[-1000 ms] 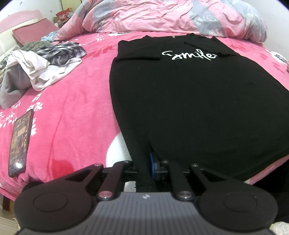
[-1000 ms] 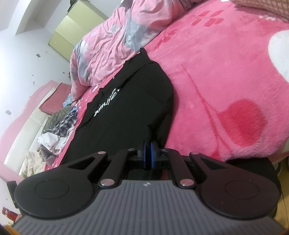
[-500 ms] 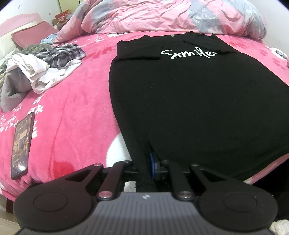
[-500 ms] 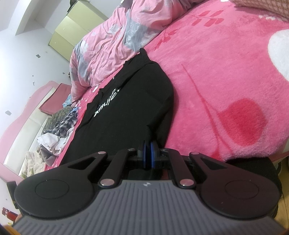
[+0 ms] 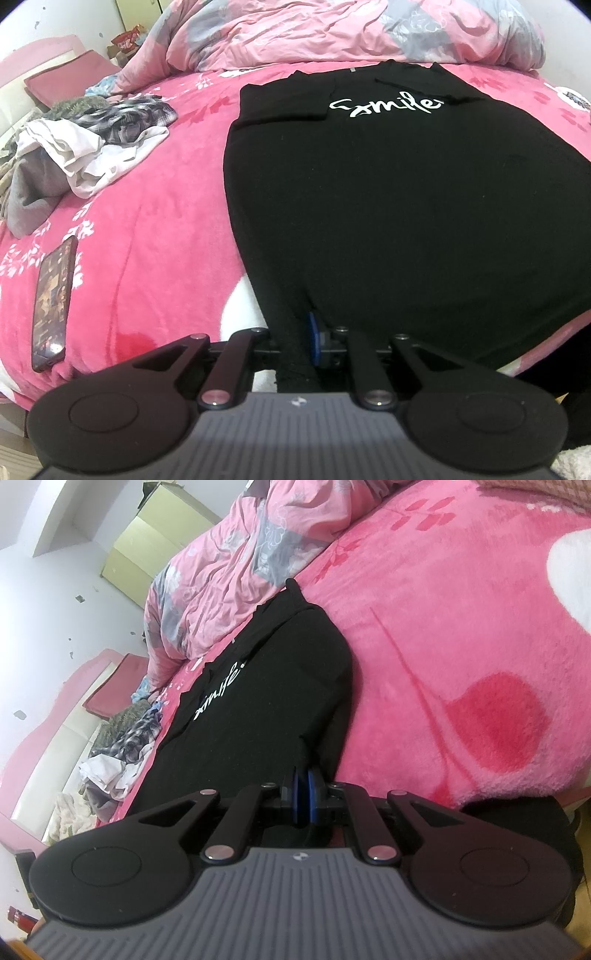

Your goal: Fold clothes

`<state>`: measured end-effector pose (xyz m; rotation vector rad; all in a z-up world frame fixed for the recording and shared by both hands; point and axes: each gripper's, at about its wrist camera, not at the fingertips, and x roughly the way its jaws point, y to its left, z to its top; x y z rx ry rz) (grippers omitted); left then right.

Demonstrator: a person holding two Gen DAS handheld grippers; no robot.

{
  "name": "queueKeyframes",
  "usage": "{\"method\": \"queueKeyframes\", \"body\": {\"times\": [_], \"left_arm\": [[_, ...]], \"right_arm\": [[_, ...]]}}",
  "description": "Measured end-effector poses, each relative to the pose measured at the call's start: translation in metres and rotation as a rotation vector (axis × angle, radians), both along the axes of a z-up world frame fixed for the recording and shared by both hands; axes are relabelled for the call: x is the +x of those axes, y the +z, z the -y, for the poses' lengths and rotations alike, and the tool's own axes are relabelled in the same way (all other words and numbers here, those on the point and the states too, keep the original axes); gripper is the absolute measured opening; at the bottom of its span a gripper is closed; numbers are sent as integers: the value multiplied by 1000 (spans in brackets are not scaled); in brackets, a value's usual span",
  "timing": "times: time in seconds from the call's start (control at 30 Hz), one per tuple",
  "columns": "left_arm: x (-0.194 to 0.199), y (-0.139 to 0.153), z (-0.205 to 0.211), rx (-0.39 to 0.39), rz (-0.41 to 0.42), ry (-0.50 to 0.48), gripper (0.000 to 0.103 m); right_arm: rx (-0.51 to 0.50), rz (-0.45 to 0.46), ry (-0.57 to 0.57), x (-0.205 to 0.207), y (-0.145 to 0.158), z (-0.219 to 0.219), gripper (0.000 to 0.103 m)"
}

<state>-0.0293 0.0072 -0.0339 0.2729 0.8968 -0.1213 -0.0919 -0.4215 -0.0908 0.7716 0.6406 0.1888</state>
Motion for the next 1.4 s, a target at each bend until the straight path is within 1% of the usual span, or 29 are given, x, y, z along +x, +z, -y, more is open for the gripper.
{"method": "queueKeyframes", "body": {"times": [0.1, 0.17, 0.3, 0.37, 0.5, 0.6, 0.8, 1.03, 1.2, 1.4], "left_arm": [[-3, 2, -3, -23, 11, 3, 11], [-5, 5, -7, -53, 20, 7, 4], [-9, 16, -18, -126, 38, 17, 2], [-9, 24, -26, -193, 49, 23, 2], [-2, 42, -48, -374, 68, 36, 2], [11, 52, -61, -494, 84, 45, 2], [42, 64, -77, -629, 116, 54, 2], [90, 76, -85, -675, 170, 75, 2], [136, 80, -84, -675, 214, 95, 2], [194, 72, -80, -669, 222, 132, 2]], "right_arm": [[7, 5, -5, -1, -1, 0, 4], [11, 14, -9, -3, 0, 0, 4], [14, 45, -21, -7, 6, 2, 4], [21, 60, -28, -8, 11, 3, 4], [30, 94, -37, -3, 25, 6, 3], [22, 127, -39, 7, 40, 7, 3], [3, 185, -39, 30, 67, 9, 3], [-28, 228, -43, 81, 94, 14, 3], [-57, 257, -44, 123, 109, 19, 3], [-81, 263, -51, 183, 113, 28, 3]]}}
